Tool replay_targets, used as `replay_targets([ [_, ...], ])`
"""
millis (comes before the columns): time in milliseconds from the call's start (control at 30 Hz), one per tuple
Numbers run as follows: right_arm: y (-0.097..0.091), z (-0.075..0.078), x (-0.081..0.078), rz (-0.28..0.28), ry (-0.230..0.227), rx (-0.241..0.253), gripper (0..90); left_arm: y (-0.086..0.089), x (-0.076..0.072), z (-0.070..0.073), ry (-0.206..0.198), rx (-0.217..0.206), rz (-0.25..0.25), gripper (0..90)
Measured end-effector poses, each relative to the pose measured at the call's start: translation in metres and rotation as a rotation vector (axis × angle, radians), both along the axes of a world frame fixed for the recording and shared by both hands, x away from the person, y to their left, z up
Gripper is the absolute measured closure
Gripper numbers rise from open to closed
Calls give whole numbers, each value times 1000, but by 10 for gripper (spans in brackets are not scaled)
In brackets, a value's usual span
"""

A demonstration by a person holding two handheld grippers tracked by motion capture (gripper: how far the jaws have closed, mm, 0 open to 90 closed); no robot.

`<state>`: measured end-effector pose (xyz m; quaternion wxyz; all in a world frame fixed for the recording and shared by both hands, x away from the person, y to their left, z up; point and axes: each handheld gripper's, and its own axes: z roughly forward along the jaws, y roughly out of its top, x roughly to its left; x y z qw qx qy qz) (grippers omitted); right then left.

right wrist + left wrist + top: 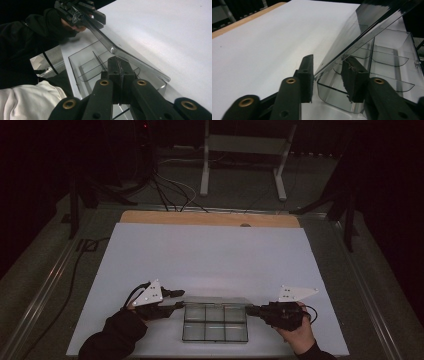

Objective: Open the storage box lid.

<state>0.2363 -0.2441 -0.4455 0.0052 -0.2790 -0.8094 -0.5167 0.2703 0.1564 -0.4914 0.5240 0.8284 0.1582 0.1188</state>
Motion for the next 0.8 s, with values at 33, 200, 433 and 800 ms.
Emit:
replay_targets([
  [33,0,0,0,-1,0,-1,900,0,0,0,1,-1,-6,671],
  [200,0,0,0,1,0,-1,900,-3,0,1,-4,2,-25,727],
  [433,-2,-1,0,18,10,-2,871,-2,3,1,1,-3,-28,774],
  [800,-15,-18,10,-77,53,-106,703,-1,5,0,-26,-12,-34,801],
])
